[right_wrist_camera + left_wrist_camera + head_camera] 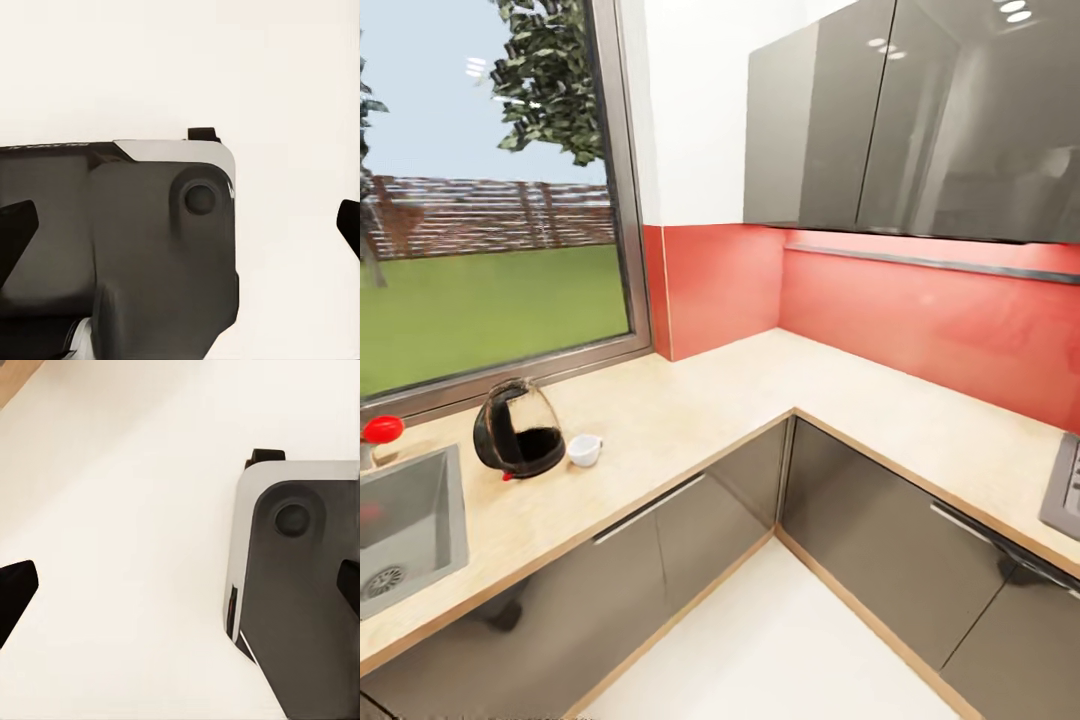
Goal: Set up a coffee station on the kitchen countertop: keep the coffee maker on the countertop, move the bottle of coffee from the kitchen shelf to the counter next to the coffee maker, place a paper coffee filter on top of the coffee maker, put the saucer next to the coffee maker with the coffee cup on the saucer, and place the electric kettle next to the coffee maker.
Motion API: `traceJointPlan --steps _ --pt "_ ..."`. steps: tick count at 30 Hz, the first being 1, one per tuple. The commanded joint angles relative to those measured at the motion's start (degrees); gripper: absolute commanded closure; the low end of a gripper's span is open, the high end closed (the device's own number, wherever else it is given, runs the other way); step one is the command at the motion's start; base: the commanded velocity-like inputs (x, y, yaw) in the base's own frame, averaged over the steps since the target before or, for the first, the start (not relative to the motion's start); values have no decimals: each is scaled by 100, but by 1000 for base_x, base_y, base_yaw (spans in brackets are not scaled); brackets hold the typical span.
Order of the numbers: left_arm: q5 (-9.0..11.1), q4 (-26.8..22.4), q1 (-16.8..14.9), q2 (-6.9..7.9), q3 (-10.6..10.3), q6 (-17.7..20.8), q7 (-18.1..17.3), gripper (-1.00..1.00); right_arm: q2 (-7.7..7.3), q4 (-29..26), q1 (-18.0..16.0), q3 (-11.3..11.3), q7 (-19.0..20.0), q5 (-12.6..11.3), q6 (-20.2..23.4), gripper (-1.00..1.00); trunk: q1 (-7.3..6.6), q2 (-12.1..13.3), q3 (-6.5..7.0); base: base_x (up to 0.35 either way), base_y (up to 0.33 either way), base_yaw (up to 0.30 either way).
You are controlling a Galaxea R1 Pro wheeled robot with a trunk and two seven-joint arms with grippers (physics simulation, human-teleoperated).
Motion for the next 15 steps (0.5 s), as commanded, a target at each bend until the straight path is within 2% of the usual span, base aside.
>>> traceJointPlan --steps 1,9,15 --pt "-22 -10 -3 -3 48 -26 7 -100 0 -4 -2 48 -16 -53 -2 -100 4 -12 -12 100 -303 277" --pt "4 -9 -3 -19 58 -137 8 -100 0 -4 -2 48 -16 -53 -1 -100 4 -12 -12 50 -305 277" --pt "13 -9 -3 -21 75 -141 8 -100 4 -4 -2 45 -18 -48 4 -100 4 -12 -12 -47 -286 277"
